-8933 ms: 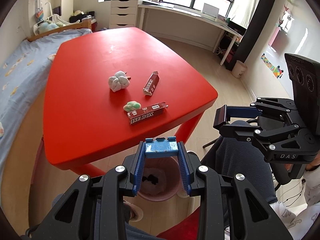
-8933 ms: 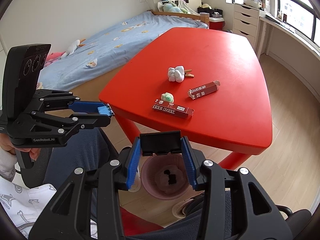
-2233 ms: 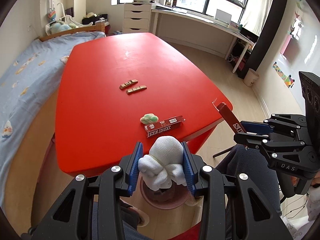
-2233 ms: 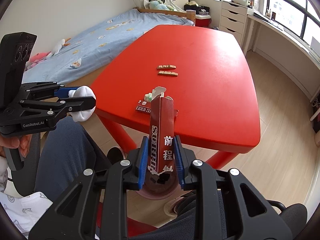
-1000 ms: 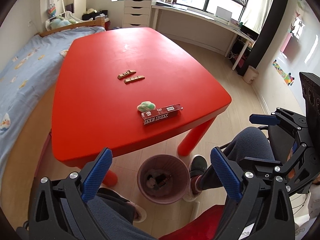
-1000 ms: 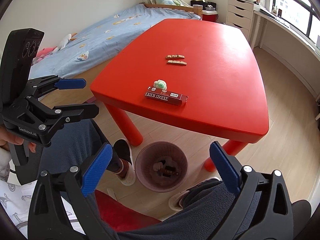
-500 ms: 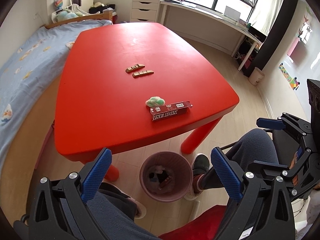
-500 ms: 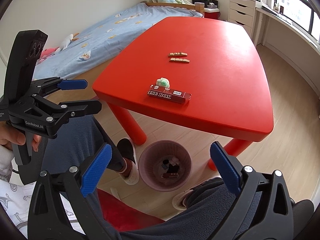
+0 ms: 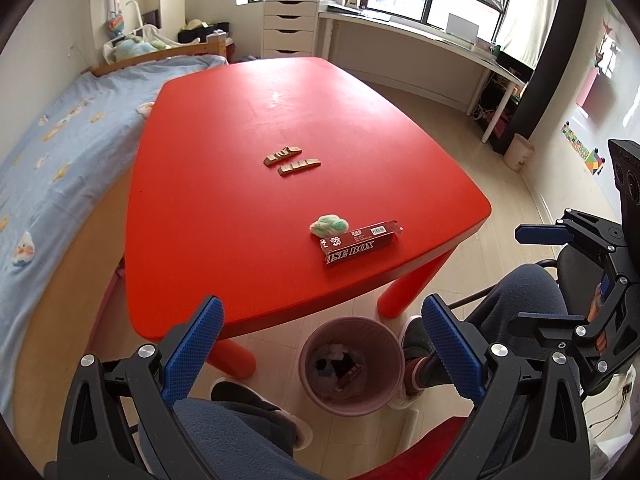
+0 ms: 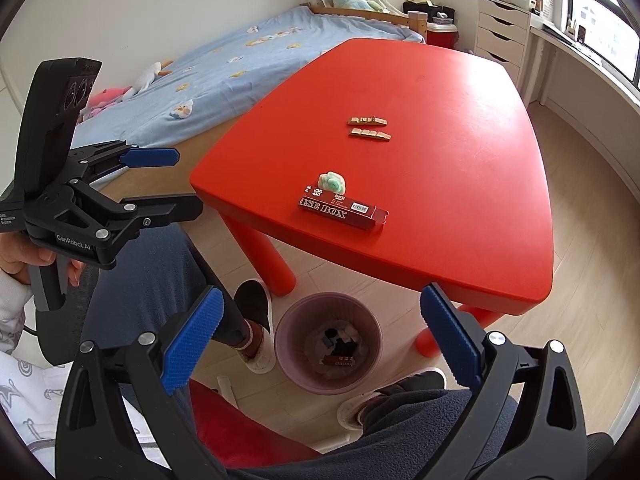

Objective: Collect trash
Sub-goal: 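Move both open tools back over the table toward the clothespins and red box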

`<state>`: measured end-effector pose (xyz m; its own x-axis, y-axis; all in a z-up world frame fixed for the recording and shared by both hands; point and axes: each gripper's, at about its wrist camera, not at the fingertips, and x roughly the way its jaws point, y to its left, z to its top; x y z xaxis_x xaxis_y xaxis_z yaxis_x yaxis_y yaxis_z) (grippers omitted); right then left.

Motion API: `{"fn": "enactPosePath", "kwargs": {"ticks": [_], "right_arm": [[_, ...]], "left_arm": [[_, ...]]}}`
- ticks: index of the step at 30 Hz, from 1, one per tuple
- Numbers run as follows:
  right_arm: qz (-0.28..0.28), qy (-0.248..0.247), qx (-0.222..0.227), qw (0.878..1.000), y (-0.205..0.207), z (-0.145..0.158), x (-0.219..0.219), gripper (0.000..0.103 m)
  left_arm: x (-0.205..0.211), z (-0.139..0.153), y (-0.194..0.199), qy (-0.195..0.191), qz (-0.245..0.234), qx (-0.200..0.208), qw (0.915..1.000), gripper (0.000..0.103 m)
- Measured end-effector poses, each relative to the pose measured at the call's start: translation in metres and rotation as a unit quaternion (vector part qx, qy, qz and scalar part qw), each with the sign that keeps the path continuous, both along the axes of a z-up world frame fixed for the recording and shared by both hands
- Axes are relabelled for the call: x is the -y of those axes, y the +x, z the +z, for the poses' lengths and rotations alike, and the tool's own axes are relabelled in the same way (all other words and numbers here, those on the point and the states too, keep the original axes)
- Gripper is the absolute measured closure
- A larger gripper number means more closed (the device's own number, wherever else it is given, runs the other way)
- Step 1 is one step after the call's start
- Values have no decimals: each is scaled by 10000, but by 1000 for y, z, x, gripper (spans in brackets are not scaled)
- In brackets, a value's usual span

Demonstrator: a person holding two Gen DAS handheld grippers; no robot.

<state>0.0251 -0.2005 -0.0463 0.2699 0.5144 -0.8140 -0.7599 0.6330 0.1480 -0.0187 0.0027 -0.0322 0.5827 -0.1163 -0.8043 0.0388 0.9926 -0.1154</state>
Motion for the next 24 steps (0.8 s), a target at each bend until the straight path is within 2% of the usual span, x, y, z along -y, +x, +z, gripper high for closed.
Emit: {"fn": "enactPosePath", "kwargs": {"ticks": [14,18,24], "right_arm": [[908,-277,288,9951,55,-2,-34,6],[1357,-481,486,9884,61,-7,-48,6],[2038,-695,612,9746,68,-17,-62,6]], "left_arm": [[-30,10,60,287,-321,103,9990,8],[-35,6,83,494,-487,65,9976,8],[-45,-1,116,469,-800,-19,9957,8]]}}
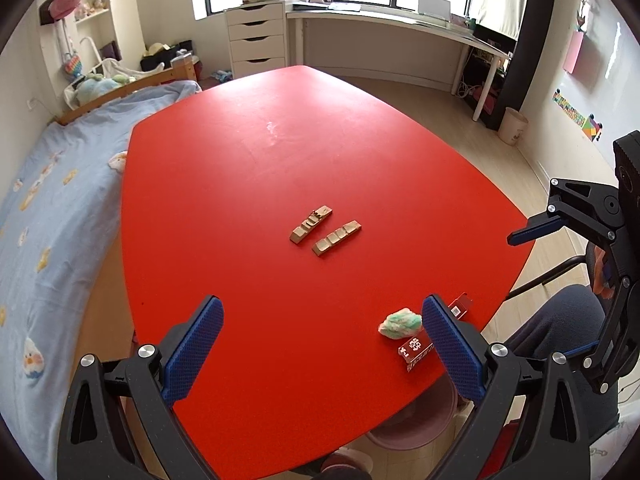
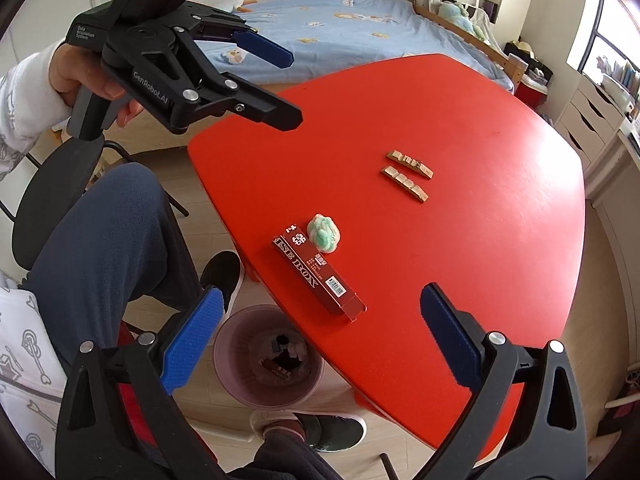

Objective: Collect trash
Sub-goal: 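Move both open tools back over the table toward the clothespins and red box, then grasp a wooden clothespin with the left tool while the right tool grasps the red barcode box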

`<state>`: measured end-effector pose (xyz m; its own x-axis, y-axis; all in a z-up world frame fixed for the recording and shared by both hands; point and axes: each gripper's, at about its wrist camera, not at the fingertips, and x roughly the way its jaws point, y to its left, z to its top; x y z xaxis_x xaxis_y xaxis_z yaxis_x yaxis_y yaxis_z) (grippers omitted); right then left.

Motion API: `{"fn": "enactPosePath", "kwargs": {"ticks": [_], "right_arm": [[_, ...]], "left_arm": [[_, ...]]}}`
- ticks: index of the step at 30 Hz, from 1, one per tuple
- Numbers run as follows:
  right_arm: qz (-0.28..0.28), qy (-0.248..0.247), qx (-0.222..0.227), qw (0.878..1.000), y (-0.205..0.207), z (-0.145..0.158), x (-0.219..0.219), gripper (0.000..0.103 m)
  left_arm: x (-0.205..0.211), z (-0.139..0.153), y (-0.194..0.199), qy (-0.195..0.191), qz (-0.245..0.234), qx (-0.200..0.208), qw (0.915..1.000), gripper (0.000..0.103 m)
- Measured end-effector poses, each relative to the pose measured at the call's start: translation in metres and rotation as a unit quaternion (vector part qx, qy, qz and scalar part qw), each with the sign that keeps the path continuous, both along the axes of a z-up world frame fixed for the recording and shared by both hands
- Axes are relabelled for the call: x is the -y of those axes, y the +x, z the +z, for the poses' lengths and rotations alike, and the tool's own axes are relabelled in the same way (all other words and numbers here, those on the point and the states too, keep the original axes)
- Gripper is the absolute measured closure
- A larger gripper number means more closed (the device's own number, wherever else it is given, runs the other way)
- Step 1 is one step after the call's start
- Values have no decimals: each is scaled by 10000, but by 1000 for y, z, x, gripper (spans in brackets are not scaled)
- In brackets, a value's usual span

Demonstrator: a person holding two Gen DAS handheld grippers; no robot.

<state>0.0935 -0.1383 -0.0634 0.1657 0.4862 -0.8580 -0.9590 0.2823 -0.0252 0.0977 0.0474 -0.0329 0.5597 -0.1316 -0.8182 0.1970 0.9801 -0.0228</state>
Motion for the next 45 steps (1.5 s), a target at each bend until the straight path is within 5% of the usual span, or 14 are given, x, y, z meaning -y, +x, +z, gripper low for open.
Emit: {"fn": "enactPosePath", "kwargs": {"ticks": [15,28,32,45], "right_arm": [[962,-306,-135,9948,23,-32,-31,6],[1292,-418,-257,9904,38,-49,-39,19],[1378,-442,-303,9890,39,-53,-41,25],[1533,-475,-376,9863,37,-60,-43,43]], "left_arm": [[-5,-22,75,125,-1042,-322,9940,8],[-5,-57,117,441,-1831,-590,9803,8],[-7,-65,121,367,-1885,-670,9791,24],[-2,-75,123,526,-2057,-757,9743,48]]}}
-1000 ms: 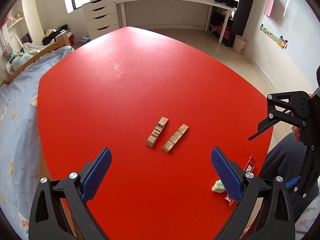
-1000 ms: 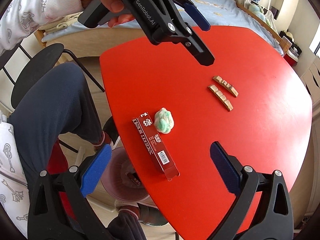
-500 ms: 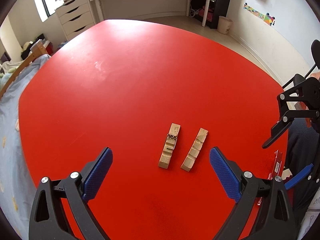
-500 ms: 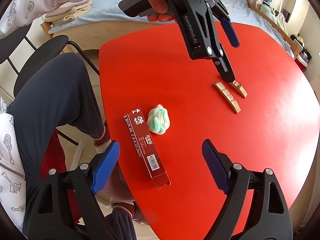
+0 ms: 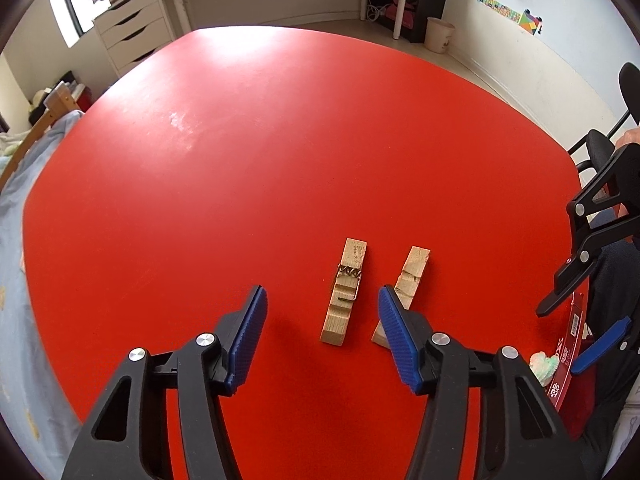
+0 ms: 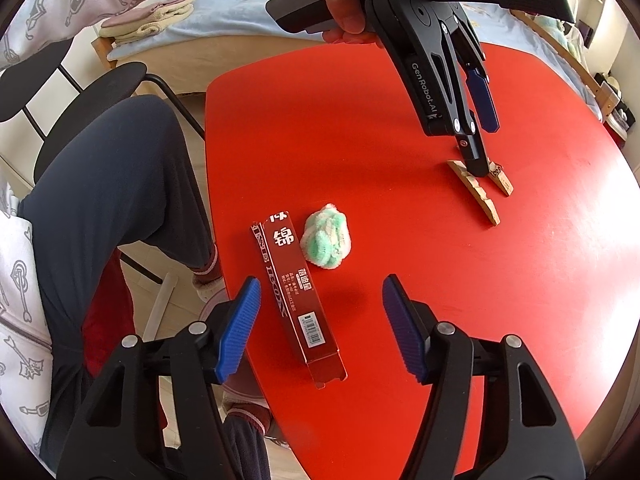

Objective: Collect trash
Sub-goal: 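Grasp a wooden clothespin with the left tool while the right tool grasps the red barcode box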

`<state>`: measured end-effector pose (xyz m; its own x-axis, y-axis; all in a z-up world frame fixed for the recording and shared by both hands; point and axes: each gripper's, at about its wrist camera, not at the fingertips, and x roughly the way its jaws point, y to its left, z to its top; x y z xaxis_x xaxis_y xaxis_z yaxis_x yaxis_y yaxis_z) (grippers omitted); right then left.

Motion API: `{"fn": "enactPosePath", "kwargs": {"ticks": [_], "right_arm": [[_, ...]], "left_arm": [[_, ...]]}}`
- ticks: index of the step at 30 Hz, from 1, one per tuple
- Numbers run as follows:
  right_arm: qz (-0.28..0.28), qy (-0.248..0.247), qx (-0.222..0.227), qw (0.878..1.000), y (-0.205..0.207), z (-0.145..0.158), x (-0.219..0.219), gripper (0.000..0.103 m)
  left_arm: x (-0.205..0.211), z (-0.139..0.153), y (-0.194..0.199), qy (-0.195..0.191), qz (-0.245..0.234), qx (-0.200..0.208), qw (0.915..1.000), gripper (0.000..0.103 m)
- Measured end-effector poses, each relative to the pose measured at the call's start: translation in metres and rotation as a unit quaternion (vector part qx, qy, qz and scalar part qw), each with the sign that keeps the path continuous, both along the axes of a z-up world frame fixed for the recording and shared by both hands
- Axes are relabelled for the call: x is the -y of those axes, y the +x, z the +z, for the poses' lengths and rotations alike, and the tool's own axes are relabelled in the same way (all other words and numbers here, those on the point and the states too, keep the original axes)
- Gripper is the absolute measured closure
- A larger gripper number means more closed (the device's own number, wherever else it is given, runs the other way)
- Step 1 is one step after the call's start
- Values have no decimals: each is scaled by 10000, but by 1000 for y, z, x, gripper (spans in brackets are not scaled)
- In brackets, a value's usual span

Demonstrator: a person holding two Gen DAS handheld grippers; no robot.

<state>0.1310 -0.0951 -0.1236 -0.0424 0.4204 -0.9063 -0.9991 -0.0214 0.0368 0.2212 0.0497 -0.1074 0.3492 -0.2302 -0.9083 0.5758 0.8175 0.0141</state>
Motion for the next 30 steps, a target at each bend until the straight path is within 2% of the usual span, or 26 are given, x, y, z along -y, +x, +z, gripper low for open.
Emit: {"fn": "enactPosePath", "kwargs": {"ticks": [6,11,14,18,30], "right_arm": [[49,-42,-15,10000,0,-2,-2,57],[90,-54,-34,9999,-1,-3,-1,66],[75,-59,-27,10000,-1,-2,0,77],[71,-72,-8,9999,0,-1,1,88],[-118,-26,80,9999,1,8,8,88]], "left_arm": [[2,-1,2,-18,-56,-67,10000,61],[6,0,0,-38,-92,-117,9999,80],[7,1,-1,-23,-56,-159,9999,90],[8,2,-3,19,20,-185,9998,91],[-1,14,-7,-62,440,-40,9990,91]]}}
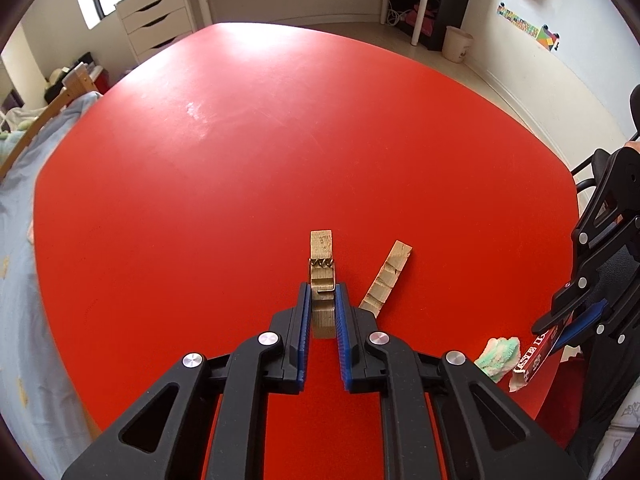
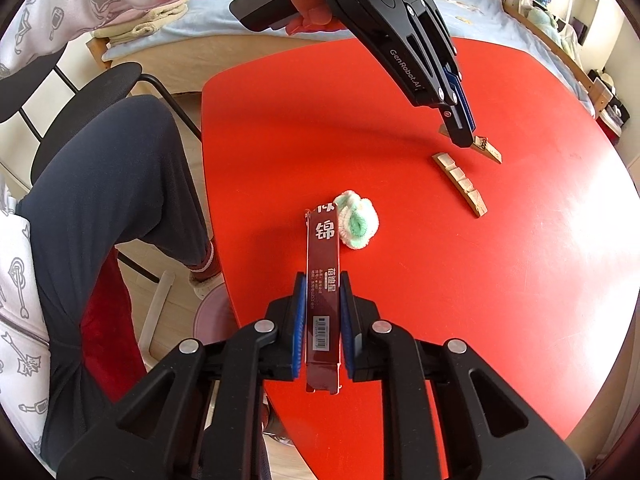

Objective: Collect trash
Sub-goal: 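Grasp a wooden clothespin with the left tool while the right tool grasps the red barcode box, then carry the clothespin and red barcode box over the pink wastebasket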

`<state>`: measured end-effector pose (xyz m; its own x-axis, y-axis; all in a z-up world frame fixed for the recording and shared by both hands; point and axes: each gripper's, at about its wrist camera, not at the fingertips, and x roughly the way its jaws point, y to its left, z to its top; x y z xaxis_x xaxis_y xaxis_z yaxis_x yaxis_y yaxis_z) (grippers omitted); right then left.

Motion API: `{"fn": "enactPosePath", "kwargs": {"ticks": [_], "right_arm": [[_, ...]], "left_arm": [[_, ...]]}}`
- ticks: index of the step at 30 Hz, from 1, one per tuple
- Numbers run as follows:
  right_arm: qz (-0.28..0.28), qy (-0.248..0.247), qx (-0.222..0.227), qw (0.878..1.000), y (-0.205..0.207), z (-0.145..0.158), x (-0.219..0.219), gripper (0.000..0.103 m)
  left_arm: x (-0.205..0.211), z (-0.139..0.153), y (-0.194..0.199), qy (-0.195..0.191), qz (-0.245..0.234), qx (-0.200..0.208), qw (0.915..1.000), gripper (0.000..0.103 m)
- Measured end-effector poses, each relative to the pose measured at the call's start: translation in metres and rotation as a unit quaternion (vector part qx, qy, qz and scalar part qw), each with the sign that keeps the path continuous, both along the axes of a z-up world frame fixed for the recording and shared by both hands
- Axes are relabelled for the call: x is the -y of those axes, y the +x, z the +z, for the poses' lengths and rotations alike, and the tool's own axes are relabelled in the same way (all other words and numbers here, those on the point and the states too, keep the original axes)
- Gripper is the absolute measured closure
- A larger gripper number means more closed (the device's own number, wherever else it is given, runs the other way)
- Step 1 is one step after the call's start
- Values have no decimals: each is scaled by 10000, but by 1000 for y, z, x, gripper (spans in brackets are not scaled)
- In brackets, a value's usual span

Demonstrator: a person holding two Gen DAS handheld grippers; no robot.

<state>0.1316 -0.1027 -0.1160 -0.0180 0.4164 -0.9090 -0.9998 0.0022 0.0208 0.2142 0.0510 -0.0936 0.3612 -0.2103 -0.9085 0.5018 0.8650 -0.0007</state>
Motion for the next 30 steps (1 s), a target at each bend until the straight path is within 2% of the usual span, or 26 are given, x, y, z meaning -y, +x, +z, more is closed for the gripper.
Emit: {"fn": "enactPosePath", "kwargs": {"ticks": [8,14,19,30], "right_arm": [[-237,135,43,9996,-2,19,9,88],[-625,220,129,9977,-2,34,16,88],[-905,283,260,9952,-7,49,21,88],[-1787,542,351,9818,-28,76,36,88]], "left_arm": [[-2,24,-16,-45,269,162,9995,91],[2,47,-29,-29,497,316,9983,91],[6,65,-48,-159,683,455,9965,91],[14,90,-104,-369,1244,785,9884,91]]}}
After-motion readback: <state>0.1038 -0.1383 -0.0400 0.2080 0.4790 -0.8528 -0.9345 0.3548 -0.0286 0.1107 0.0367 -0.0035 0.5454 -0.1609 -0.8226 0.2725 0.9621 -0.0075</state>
